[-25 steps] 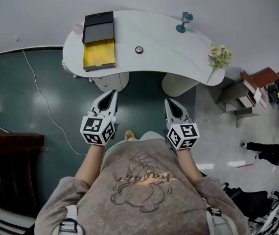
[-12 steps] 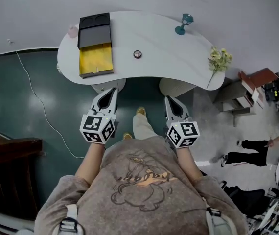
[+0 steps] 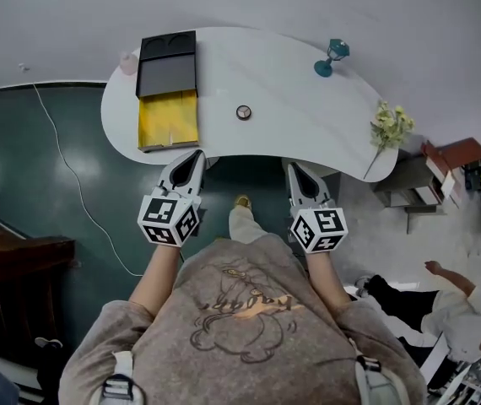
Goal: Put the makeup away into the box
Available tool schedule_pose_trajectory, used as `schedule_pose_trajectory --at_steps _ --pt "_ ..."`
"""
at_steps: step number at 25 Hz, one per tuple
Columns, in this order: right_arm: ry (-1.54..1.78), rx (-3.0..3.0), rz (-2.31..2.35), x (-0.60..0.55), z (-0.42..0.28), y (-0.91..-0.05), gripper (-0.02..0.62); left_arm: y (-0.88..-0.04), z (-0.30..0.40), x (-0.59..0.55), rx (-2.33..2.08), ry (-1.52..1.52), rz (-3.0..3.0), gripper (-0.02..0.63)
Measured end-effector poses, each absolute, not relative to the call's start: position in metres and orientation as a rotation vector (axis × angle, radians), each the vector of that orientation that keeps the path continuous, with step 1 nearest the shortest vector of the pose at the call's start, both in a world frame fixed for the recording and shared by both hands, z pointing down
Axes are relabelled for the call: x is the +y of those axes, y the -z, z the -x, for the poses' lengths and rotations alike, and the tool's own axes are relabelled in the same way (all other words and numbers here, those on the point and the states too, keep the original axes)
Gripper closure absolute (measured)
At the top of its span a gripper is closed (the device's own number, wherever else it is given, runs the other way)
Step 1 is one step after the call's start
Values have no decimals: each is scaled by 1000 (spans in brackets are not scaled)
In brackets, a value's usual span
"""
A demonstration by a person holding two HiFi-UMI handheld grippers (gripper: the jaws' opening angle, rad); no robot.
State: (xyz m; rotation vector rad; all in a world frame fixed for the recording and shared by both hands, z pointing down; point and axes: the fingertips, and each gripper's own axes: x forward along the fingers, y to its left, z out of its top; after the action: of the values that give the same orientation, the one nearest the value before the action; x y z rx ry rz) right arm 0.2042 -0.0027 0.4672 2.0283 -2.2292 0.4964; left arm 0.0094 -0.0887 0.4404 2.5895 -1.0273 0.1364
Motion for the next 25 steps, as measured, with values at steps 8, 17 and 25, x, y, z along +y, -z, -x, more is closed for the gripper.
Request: schedule_pose_trajectory --at_steps 8,17,25 --pt "-505 -2305 -1946 -75 -226 -464 592 -437 -32 -143 -1105 -149 -2554 584" --pt "-515 -2399 -1828 -131 -250 -464 592 -435 -55 -185 -1205 -136 -2500 584" --pt "-537 -2461 -1746 -154 -262 -468 592 -437 -67 -201 -1258 -148 -2466 584"
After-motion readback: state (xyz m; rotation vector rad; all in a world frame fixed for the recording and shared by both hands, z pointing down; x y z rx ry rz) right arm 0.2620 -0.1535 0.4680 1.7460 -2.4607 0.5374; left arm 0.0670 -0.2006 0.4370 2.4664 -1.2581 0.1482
